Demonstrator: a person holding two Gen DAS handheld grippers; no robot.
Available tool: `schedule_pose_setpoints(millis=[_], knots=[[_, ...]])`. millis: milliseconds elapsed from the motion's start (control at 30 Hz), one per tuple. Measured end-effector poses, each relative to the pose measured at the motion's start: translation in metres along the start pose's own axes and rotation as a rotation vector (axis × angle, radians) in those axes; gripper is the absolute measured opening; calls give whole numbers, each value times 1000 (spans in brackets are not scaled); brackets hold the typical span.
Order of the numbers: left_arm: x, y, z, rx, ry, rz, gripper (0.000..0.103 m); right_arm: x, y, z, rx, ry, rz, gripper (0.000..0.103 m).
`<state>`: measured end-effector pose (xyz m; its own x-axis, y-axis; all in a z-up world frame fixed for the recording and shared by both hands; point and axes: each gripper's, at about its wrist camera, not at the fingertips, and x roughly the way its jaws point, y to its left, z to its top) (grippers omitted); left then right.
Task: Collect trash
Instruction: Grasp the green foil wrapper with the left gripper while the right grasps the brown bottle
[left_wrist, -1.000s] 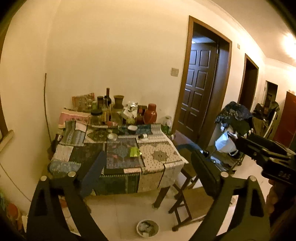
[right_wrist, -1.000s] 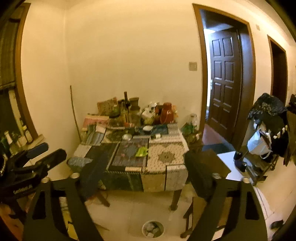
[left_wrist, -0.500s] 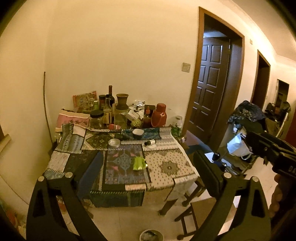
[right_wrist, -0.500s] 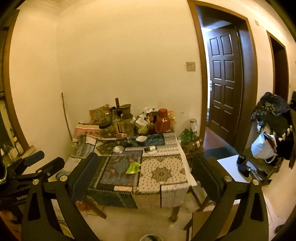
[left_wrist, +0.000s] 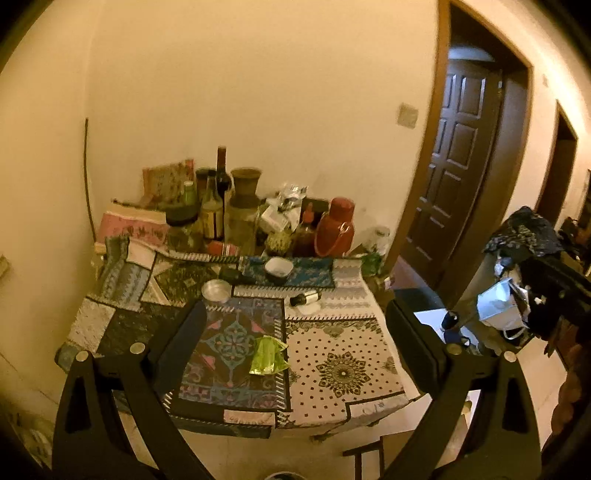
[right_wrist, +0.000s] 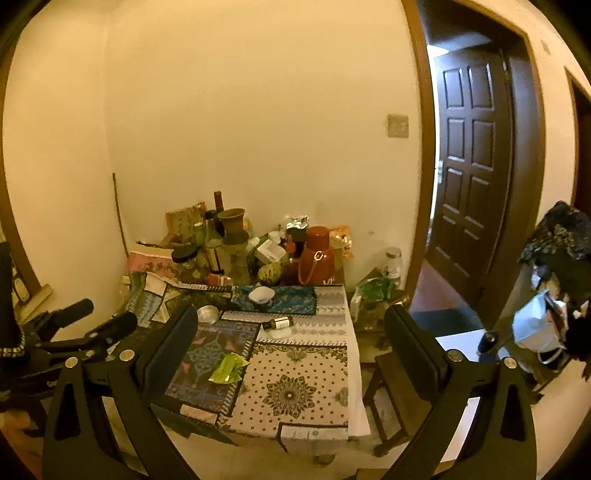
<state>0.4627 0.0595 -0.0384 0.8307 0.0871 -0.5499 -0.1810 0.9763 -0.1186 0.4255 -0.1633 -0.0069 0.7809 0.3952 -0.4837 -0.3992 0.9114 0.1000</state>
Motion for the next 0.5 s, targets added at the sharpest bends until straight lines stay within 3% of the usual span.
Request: schedule_pose_setpoints(millis=[233,500], knots=[[85,19,-11,-20,170,40,98,58,-15,0,61,120,14,100],[202,49,-46,34,430,-27,98,121,-12,-11,153,231,-78,100]])
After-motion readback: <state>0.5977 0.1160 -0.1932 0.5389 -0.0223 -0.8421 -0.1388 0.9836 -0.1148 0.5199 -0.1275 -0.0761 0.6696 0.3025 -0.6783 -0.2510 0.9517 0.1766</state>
